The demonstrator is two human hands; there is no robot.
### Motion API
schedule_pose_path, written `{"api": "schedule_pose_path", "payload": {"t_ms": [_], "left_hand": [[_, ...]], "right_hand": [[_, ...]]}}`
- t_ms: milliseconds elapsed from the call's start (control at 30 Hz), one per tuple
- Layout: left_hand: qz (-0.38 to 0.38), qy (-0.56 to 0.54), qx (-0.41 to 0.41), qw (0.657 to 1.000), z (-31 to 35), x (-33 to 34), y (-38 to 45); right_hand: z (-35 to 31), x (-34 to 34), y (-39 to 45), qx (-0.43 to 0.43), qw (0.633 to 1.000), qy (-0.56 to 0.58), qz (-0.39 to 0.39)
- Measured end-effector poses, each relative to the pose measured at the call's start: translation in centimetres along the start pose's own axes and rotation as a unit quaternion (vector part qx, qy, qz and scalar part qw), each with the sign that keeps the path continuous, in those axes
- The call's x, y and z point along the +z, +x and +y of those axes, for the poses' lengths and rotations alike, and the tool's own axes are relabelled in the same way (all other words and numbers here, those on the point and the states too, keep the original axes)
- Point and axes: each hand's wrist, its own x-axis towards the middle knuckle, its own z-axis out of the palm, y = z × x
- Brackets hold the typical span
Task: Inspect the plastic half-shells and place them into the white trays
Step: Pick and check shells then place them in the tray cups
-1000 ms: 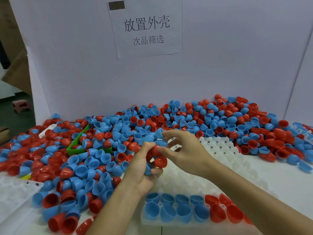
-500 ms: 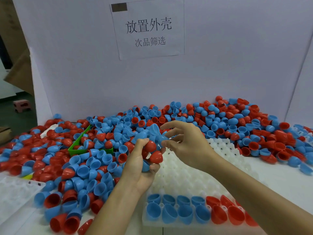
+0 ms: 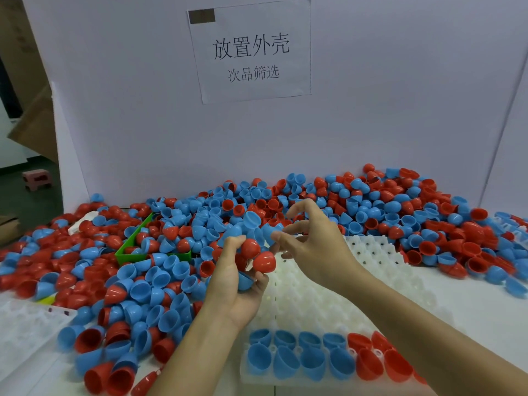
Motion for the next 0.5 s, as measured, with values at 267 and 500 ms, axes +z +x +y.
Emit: {"api": "schedule_pose_path", "payload": {"t_ms": [267, 500], "left_hand": [[-0.025, 0.016, 0.002, 1.000, 0.1, -0.1, 0.3], [0.005, 0.084, 0.007, 0.996, -0.3, -0.2, 0.7]], "right_hand": [[-0.1, 0.4, 0.1, -0.053, 0.996, -0.066, 0.027], [-1.5, -0.3, 1.7, -0.090, 0.969, -0.224, -0.056]]}}
